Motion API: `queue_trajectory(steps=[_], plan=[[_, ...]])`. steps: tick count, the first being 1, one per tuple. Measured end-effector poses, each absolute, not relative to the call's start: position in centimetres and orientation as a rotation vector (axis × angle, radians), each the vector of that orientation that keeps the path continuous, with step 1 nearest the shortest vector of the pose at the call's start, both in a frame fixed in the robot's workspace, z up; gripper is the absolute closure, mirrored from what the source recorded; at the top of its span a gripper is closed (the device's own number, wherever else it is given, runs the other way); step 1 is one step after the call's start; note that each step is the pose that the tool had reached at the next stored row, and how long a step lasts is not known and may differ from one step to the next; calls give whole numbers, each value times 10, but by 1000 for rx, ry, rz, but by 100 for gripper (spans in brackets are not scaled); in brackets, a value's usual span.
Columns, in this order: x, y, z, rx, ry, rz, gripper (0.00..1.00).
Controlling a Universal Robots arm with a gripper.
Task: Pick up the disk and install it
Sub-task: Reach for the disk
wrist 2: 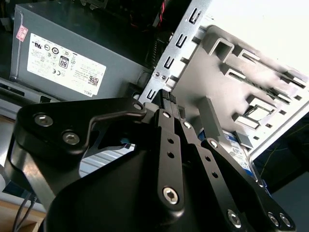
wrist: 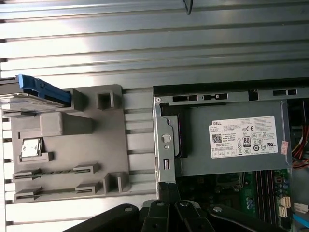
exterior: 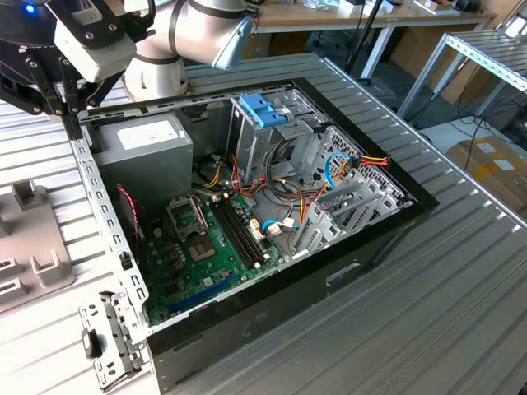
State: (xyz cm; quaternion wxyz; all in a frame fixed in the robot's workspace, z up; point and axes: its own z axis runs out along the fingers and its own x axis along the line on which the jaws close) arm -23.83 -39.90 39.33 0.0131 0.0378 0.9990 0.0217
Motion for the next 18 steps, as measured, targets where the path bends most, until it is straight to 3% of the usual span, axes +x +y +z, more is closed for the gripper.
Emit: queue_trajectory(steps=[18], plan=[[-254, -399, 393, 118, 3113, 68, 89]])
